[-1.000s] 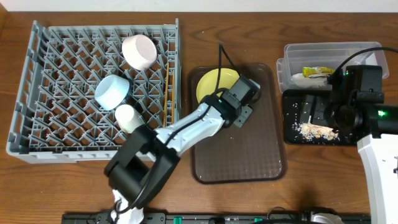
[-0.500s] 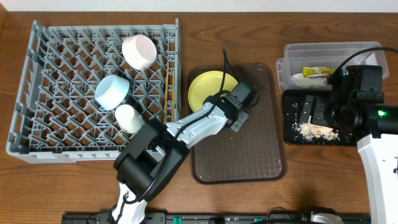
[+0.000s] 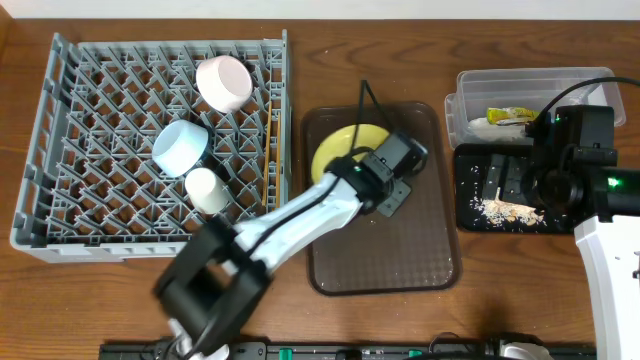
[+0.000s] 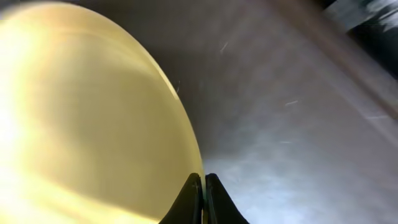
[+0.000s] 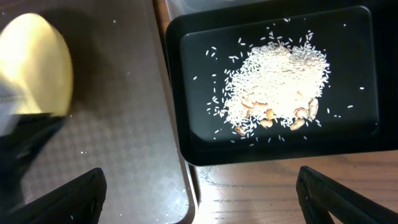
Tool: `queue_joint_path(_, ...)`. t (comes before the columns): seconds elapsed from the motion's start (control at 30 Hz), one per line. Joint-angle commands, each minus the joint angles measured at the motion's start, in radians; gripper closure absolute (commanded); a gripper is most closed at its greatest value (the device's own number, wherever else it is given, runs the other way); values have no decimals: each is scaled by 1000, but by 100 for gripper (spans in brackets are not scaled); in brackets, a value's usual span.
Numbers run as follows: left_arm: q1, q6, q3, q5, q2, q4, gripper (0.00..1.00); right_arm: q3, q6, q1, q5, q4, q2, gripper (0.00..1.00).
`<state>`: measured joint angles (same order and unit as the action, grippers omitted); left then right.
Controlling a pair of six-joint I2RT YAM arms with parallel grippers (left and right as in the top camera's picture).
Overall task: Sort waste into correct bins and load items into the dishwasher rack
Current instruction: 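Reach the left gripper to the yellow plate and grasp its rim, then lift the yellow plate and stand it upright in the rack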
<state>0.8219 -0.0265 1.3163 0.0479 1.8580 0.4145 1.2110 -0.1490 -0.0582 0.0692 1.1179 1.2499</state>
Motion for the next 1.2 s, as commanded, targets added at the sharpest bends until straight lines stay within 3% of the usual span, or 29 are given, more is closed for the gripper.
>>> queue_joint_path(0.0,-21,-12,1,16,-152,17,94,11,8,-9,-13,1,-3,5)
queue_joint_path(0.23,-193,-111,1,87,-352,103,94,11,8,-9,-13,1,-3,5)
queue_joint_path(0.57,-668,-167,0,905,-355,152,94,11,8,-9,-13,0,-3,5)
queue_joint_path(0.67,-766,-167,0,1068,-313,152,94,11,8,-9,-13,0,-3,5)
queue_joint_path(0.83,-852,-169,0,1187,-244,157,94,11,8,-9,-13,1,-3,5)
queue_joint_path(1.17,-878,-238,0,1206,-166,134,94,11,8,-9,-13,2,-3,4)
